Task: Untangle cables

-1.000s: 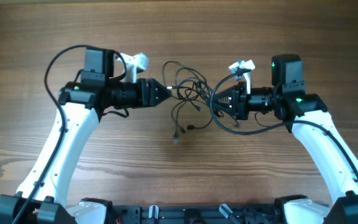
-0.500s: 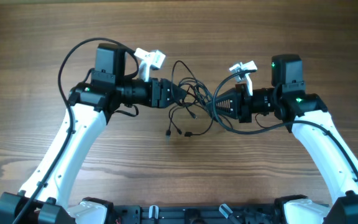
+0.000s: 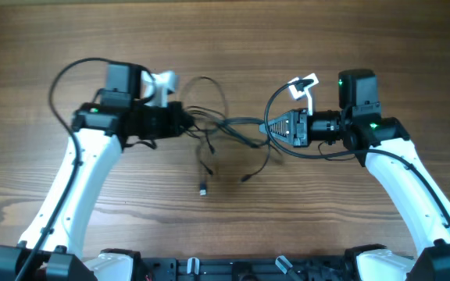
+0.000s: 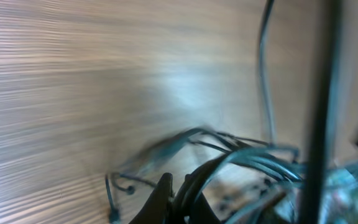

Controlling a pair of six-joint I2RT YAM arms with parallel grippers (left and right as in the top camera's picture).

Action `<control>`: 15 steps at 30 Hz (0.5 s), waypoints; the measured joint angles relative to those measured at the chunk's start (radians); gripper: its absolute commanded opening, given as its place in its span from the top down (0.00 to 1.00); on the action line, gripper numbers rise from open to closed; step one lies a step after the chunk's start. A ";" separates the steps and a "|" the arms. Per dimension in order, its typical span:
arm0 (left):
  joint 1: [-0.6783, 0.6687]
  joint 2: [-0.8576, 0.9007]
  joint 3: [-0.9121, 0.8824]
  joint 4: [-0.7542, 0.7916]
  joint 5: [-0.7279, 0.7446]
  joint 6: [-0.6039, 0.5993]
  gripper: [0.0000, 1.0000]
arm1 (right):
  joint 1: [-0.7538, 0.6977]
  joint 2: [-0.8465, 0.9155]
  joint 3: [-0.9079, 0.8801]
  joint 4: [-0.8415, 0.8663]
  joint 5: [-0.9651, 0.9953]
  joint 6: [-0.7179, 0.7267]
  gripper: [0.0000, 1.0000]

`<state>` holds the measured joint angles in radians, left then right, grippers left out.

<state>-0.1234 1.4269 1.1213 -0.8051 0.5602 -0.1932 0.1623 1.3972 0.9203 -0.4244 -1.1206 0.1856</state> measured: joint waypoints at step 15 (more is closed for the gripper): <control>0.200 -0.083 -0.005 -0.023 0.048 -0.038 0.96 | 0.027 0.000 0.013 -0.207 0.476 0.288 0.96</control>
<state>0.0761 1.3441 1.1168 -0.8280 0.6079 -0.2310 0.1890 1.3968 0.9333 -0.6315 -0.6441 0.4732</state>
